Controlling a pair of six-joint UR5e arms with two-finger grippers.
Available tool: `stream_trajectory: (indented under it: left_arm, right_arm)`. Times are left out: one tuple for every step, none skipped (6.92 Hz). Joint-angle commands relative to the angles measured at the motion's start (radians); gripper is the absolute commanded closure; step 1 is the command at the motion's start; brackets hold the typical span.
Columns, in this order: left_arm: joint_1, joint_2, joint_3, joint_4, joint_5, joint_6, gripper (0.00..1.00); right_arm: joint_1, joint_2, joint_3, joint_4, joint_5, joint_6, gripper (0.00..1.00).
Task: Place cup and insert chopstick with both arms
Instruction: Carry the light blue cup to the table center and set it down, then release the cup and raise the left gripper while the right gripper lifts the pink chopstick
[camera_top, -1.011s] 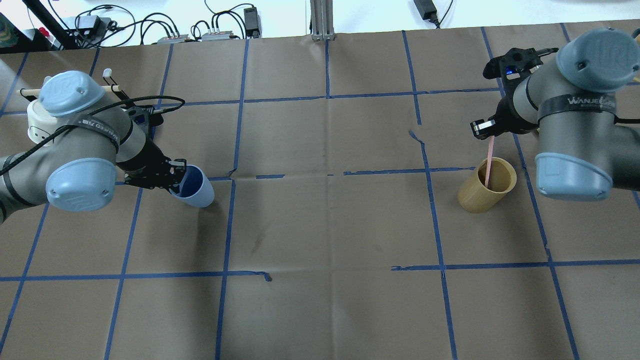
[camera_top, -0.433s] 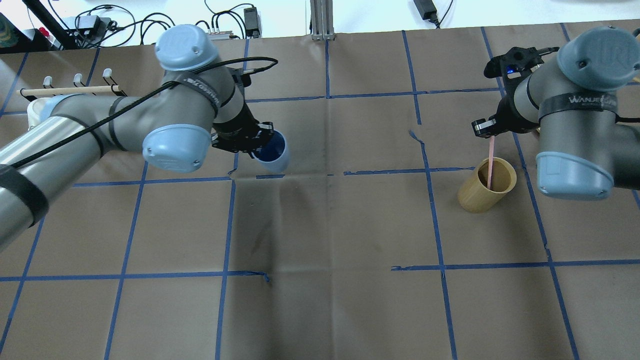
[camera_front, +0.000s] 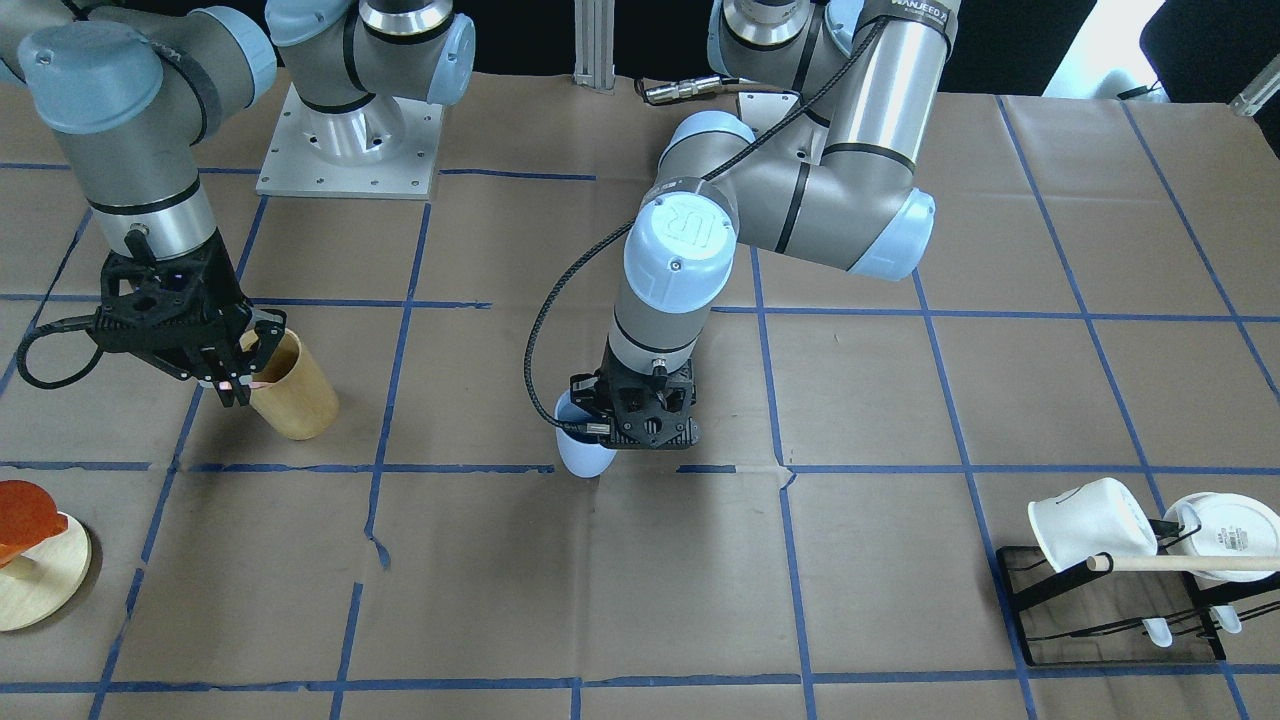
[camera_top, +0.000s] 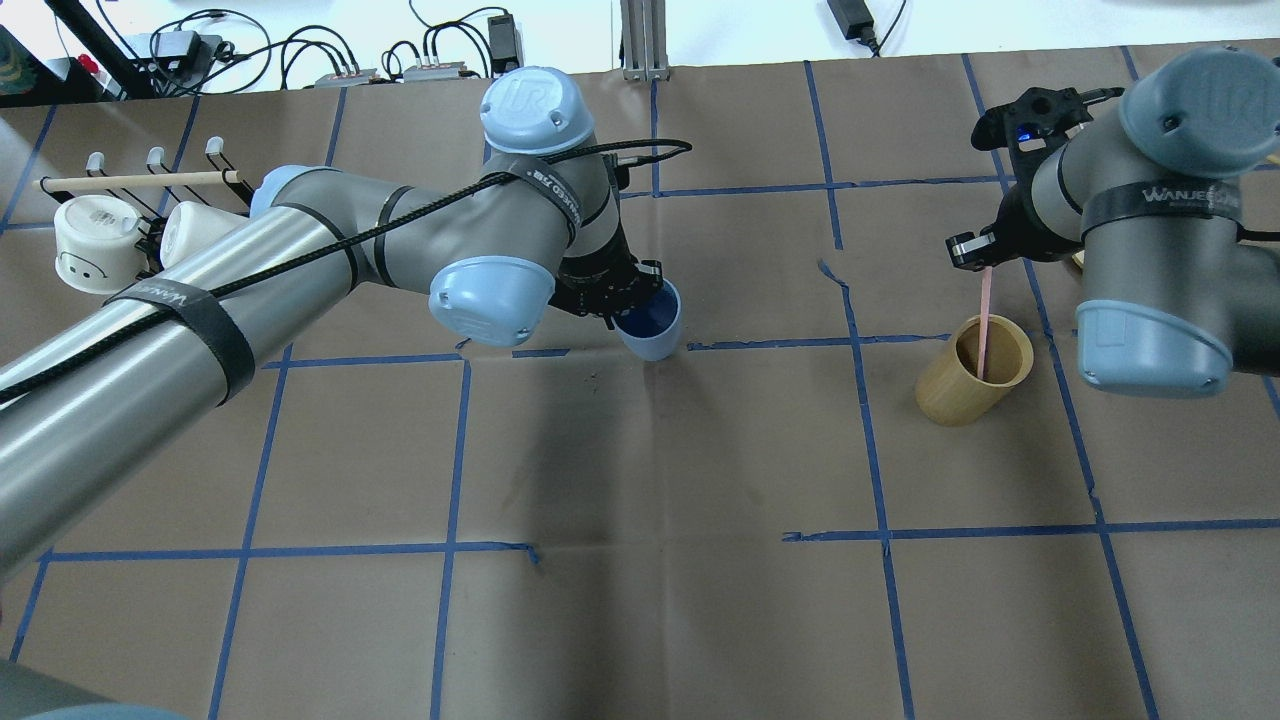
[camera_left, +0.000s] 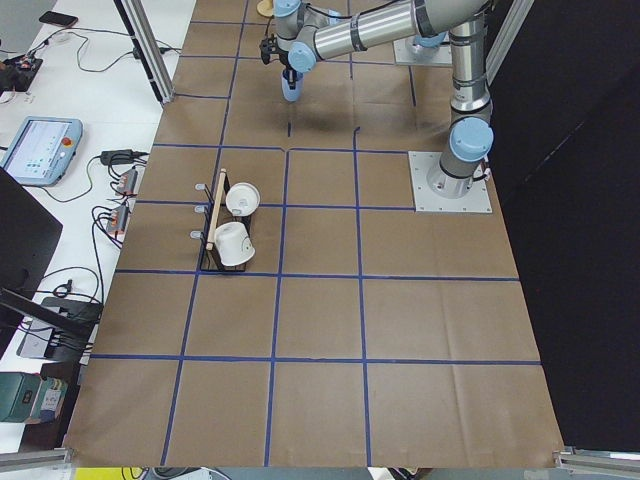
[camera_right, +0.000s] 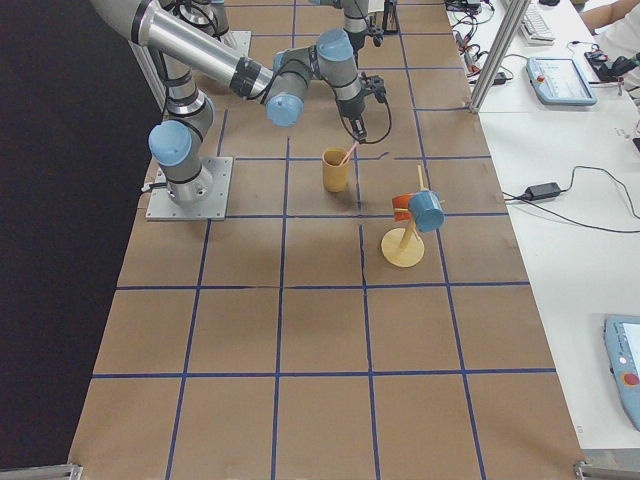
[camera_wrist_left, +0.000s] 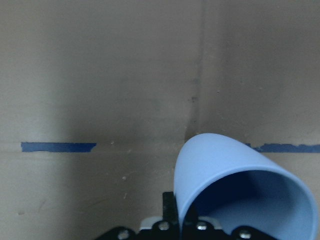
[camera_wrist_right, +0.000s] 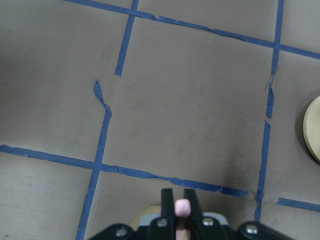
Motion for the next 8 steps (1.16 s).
stream_trajectory:
  left_arm:
    - [-0.01, -0.012, 0.005, -0.001, 0.006, -0.004, 0.77]
    - [-0.005, -0.017, 0.005, 0.006, 0.005, 0.012, 0.39]
    - [-0.008, -0.022, 0.022, 0.002, 0.005, -0.007, 0.0]
    - [-0.001, 0.009, 0.039, -0.003, -0.004, -0.017, 0.0]
    - [0.018, 0.05, 0.069, -0.044, 0.0, -0.016, 0.0]
    - [0.08, 0.102, 0.127, -0.163, 0.005, 0.022, 0.0]
    - [0.135, 0.172, 0.198, -0.338, 0.005, 0.103, 0.0]
    - [0.171, 0.204, 0.253, -0.445, 0.005, 0.174, 0.0]
  right_arm:
    - [-0.002, -0.006, -0.016, 0.002, 0.002, 0.007, 0.88]
    - [-0.002, -0.029, -0.016, 0.004, 0.002, 0.027, 0.88]
    - [0.001, -0.063, -0.019, 0.042, 0.004, 0.045, 0.88]
    - [0.003, -0.09, -0.037, 0.082, 0.004, 0.062, 0.88]
    - [0.006, -0.104, -0.072, 0.129, 0.004, 0.064, 0.88]
    - [0.007, -0.106, -0.121, 0.169, 0.01, 0.064, 0.89]
    - [0.007, -0.103, -0.161, 0.204, 0.036, 0.065, 0.89]
    - [0.009, -0.106, -0.184, 0.205, 0.068, 0.102, 0.89]
